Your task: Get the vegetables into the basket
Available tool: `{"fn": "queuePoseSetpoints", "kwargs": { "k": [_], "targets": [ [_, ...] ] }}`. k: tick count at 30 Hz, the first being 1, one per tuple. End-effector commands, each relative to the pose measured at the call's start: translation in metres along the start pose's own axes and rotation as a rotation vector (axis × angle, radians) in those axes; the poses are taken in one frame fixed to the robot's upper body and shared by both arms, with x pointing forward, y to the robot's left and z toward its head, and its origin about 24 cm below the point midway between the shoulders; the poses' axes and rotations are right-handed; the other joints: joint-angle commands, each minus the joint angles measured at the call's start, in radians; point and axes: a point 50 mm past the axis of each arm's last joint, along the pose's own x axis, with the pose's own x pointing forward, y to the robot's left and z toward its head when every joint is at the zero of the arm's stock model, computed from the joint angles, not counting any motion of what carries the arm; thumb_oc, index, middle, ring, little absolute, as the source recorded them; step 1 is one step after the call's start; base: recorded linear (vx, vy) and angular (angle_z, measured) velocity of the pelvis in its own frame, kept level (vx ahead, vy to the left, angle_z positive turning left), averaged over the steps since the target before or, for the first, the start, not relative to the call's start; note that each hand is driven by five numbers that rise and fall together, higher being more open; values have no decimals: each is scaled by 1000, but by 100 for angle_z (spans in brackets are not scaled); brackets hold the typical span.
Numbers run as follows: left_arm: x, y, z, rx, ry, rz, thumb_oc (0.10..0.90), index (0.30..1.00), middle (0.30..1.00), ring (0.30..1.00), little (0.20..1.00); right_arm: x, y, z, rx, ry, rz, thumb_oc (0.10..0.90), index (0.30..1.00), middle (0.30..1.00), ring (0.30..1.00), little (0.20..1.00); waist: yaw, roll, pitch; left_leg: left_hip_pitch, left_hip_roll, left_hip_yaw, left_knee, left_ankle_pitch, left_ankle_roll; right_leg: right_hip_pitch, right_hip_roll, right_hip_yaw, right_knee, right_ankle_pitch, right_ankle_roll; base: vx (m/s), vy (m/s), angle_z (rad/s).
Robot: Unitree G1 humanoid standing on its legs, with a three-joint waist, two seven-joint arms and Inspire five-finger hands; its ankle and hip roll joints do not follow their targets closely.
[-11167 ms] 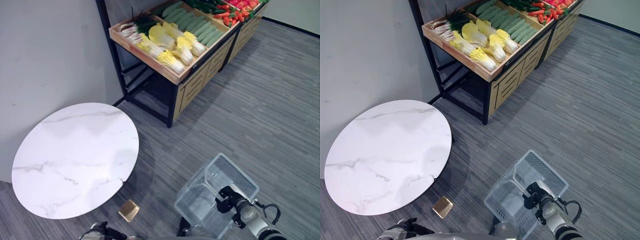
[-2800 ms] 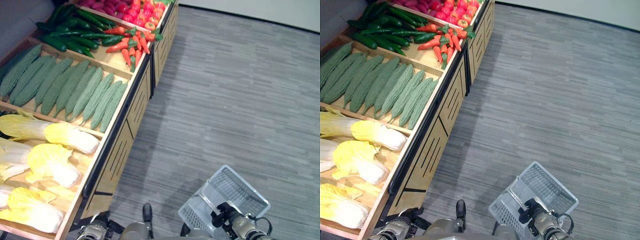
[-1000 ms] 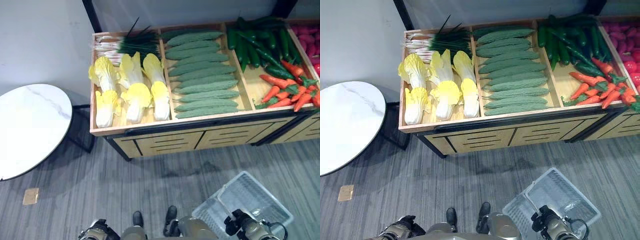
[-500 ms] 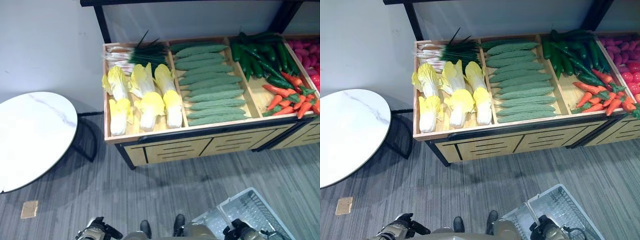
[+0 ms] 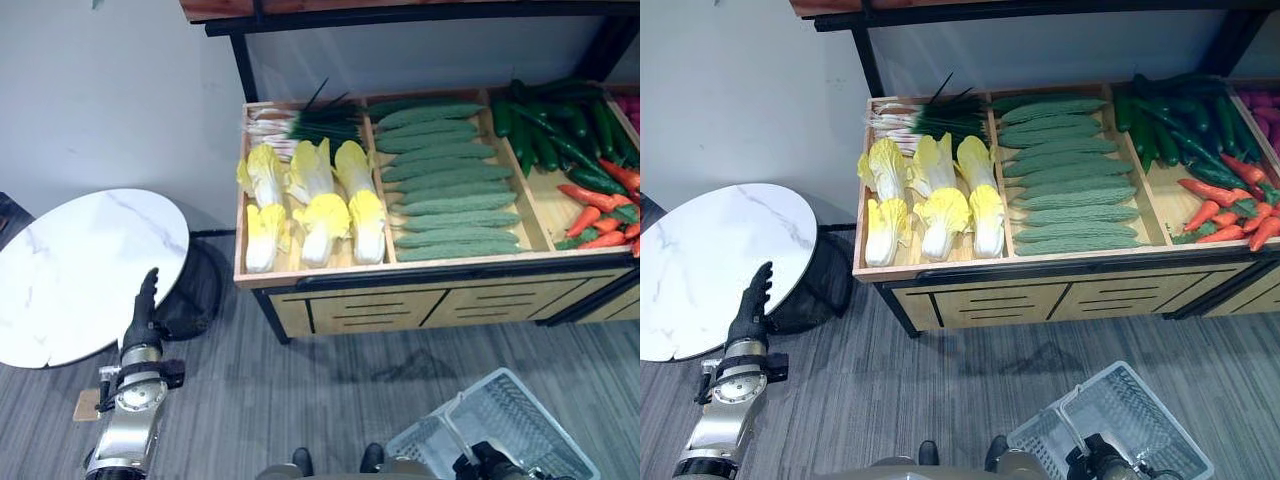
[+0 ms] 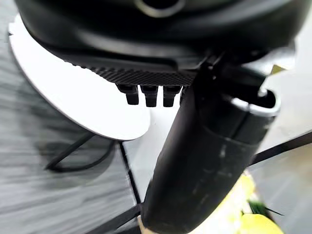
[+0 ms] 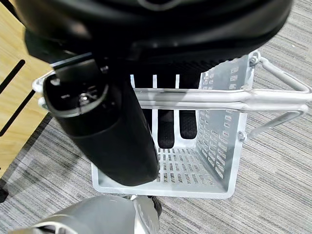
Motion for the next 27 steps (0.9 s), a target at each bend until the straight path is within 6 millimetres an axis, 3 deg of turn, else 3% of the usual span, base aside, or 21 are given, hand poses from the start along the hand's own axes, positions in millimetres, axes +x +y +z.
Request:
{"fn": "queuePoseSetpoints", "kwargs": {
  "k": [1, 10, 16, 27],
  "targets": [
    [15, 44, 79, 102, -387, 199, 900, 1000, 1000, 1000, 1000, 1, 18, 5, -63, 0, 58, 400, 300, 300, 300, 300, 5, -97, -5, 54, -55, -15, -25, -119, 11, 176, -80, 17, -235, 76, 138, 0, 0, 0],
    [48, 53, 163, 446, -646, 250, 900, 1000, 1000, 1000, 1000, 2, 12, 12, -179, -43, 63, 400, 300, 300, 300, 300, -47, -83, -19, 53, -50, 20, -25, -115, -5, 170, -70, 54, -263, 88, 141, 1, -8, -2],
    [62, 39, 179, 421, -653, 224, 900, 1000, 1000, 1000, 1000, 2, 10, 19, -219, -61, 57, 400, 300, 300, 300, 300, -71, -60, -15, 48, -48, 51, -25, -114, -10, 150, -68, 88, -263, 89, 142, 22, -39, -24],
    [88, 15, 200, 594, -632, 172, 900, 1000, 1000, 1000, 1000, 4, -4, 29, -251, -94, -4, 400, 300, 300, 300, 300, -132, 22, 5, -4, -42, 112, -25, -88, -28, 67, -66, 145, -263, 106, 147, 19, -73, -29]
  ]
}}
